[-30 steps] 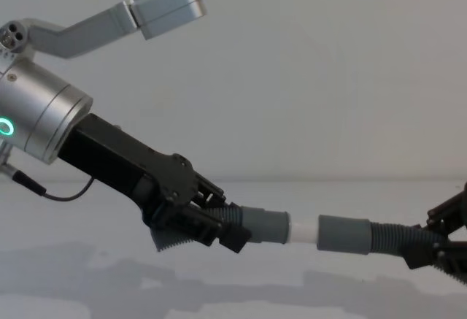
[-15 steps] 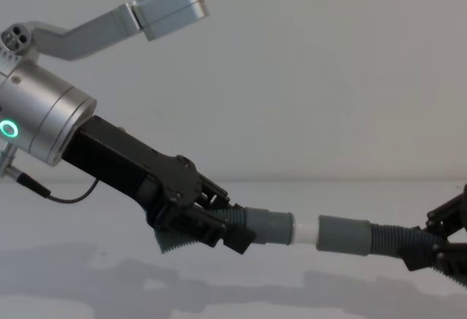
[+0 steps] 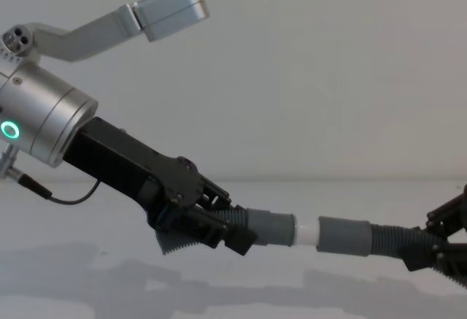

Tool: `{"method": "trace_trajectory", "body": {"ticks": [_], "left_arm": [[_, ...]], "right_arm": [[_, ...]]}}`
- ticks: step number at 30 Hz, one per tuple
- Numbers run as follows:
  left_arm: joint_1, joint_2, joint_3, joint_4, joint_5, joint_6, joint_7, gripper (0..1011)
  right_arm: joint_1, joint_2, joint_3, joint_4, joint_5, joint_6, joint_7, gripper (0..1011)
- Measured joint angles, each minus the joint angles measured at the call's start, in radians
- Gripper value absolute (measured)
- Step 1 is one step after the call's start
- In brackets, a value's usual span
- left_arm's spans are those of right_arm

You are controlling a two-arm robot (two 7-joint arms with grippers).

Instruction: Use both hands to pick up one end of the pipe from the table, align the ends, and insert them.

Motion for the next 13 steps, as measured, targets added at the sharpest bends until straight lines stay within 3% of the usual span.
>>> {"method": "trace_trajectory", "body": {"ticks": [13], "left_arm": [[-0.001, -0.001, 0.001, 0.002, -0.001, -0.001, -0.001, 343]], "right_arm": [[0.001, 0.000, -0.001, 0.000, 0.001, 0.001, -0.001, 144]]}}
